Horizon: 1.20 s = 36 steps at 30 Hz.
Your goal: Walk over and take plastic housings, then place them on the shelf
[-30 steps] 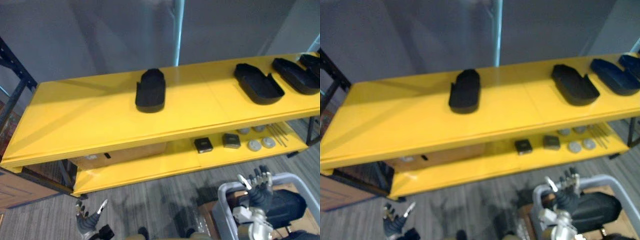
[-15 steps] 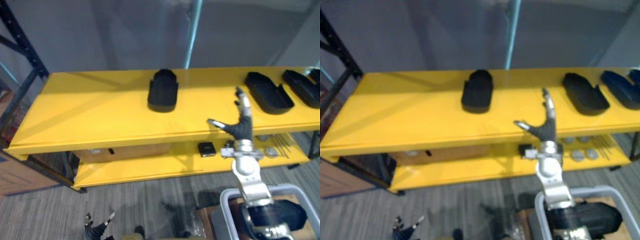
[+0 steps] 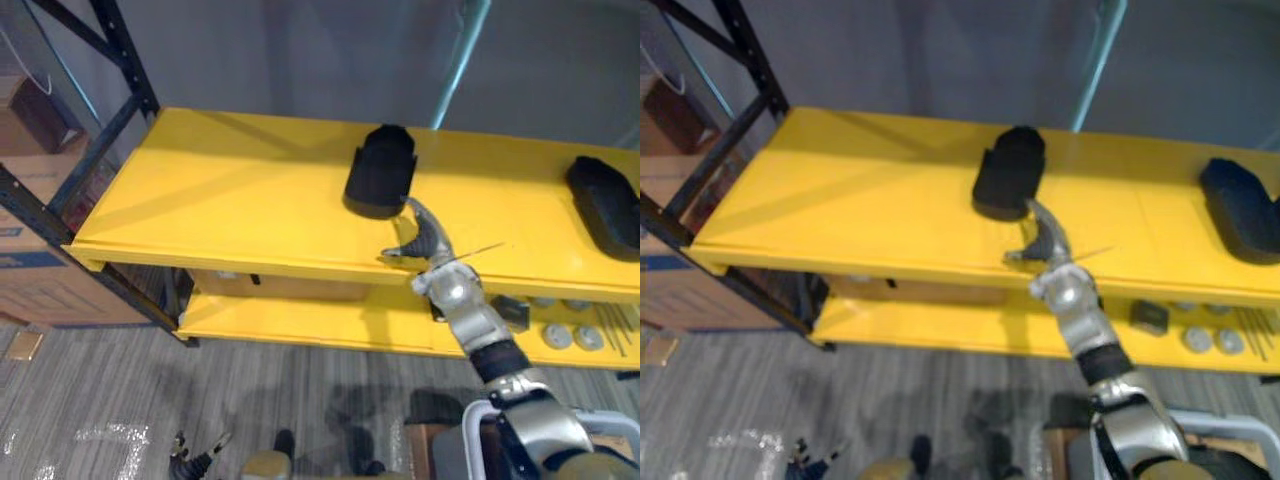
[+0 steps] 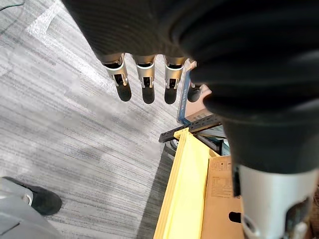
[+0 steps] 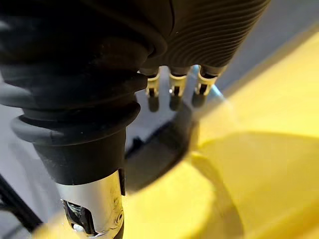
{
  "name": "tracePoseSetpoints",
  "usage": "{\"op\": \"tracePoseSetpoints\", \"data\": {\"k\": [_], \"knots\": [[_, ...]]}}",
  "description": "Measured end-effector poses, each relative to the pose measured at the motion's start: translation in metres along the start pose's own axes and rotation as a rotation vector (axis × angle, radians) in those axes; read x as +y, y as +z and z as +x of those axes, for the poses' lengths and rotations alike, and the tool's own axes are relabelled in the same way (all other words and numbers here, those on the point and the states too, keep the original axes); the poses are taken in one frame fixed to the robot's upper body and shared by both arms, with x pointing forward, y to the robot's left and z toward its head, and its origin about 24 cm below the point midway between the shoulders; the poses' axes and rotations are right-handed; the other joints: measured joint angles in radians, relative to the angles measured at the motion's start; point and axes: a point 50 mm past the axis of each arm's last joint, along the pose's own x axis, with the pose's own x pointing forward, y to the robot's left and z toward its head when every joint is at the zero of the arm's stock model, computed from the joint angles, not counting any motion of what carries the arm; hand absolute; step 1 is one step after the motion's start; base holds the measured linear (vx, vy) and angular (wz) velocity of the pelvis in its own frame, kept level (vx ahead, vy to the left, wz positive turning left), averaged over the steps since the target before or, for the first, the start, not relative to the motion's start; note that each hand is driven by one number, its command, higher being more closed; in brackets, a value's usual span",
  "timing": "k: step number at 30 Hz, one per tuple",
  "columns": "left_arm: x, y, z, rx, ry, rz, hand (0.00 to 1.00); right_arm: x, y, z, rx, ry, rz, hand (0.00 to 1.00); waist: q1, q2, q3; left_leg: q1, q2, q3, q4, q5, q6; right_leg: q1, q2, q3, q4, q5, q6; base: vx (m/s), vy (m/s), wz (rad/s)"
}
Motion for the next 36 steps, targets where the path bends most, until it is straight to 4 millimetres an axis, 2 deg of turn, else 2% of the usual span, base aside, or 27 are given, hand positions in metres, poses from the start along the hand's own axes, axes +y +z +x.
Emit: {"op": "tracePoseSetpoints", "data": {"k": [5,11,17,24,27,30,33,36], "knots": [[-0.005,0.004,0.002,-0.010,-0.036,-0.006,0.00,-0.006,0.000,0.010,0.006,-0.075,-0.111,0.00,0.025,0.012,0.036,-0.002,-0.004,-0.018,-0.001,0.010,0.000,0.005,-0.002,-0.018,0.000,0.000,0.000,-0.04,-0.011,0.10],[-0.004,-0.001,0.002,0.016,-0.043,0.002,0.00,-0.015,0.004,0.017,0.007,-0.173,-0.212,0.00,0.037,0.014,0.040,-0.018,-0.012,-0.047,-0.001,0.020,0.001,0.006,-0.007,-0.049,-0.002,0.000,0.001,-0.02,-0.003,0.16],[-0.005,-0.003,0.001,0.036,-0.060,0.005,0.00,-0.036,0.015,0.027,0.026,-0.347,-0.271,0.00,0.077,0.026,0.073,-0.031,-0.014,-0.067,0.000,0.029,0.001,0.004,-0.008,-0.071,-0.004,0.002,0.004,-0.02,-0.004,0.10],[-0.006,-0.003,0.001,0.035,-0.084,0.006,0.00,-0.040,0.010,0.027,0.102,-0.359,-0.315,0.00,0.083,0.026,0.083,-0.037,-0.020,-0.077,0.002,0.030,0.001,0.008,-0.011,-0.084,-0.010,0.003,0.005,0.01,0.001,0.04],[-0.007,-0.003,0.001,0.035,-0.086,0.005,0.00,-0.041,0.013,0.027,0.063,-0.359,-0.320,0.00,0.083,0.026,0.083,-0.041,-0.020,-0.077,0.006,0.029,0.001,0.007,-0.011,-0.084,-0.013,0.005,0.008,0.00,0.000,0.00],[-0.007,-0.003,0.001,0.039,-0.090,0.006,0.00,-0.035,0.021,0.030,0.005,-0.267,-0.323,0.00,0.084,0.026,0.083,-0.049,-0.014,-0.079,0.018,0.027,0.002,0.007,-0.010,-0.083,-0.014,0.005,0.009,0.00,0.000,0.00],[-0.007,-0.002,0.002,0.040,-0.092,0.008,0.00,-0.034,0.027,0.033,0.022,-0.157,-0.235,0.00,0.089,0.026,0.083,-0.049,-0.010,-0.079,0.020,0.025,0.002,0.008,-0.007,-0.083,-0.013,0.005,0.009,0.00,0.000,0.00],[-0.007,-0.002,0.002,0.039,-0.093,0.007,0.00,-0.041,0.021,0.036,0.079,-0.094,-0.134,0.00,0.097,0.026,0.083,-0.050,-0.009,-0.079,0.025,0.024,0.002,0.009,-0.006,-0.083,-0.010,0.005,0.008,0.00,0.000,0.00]]}}
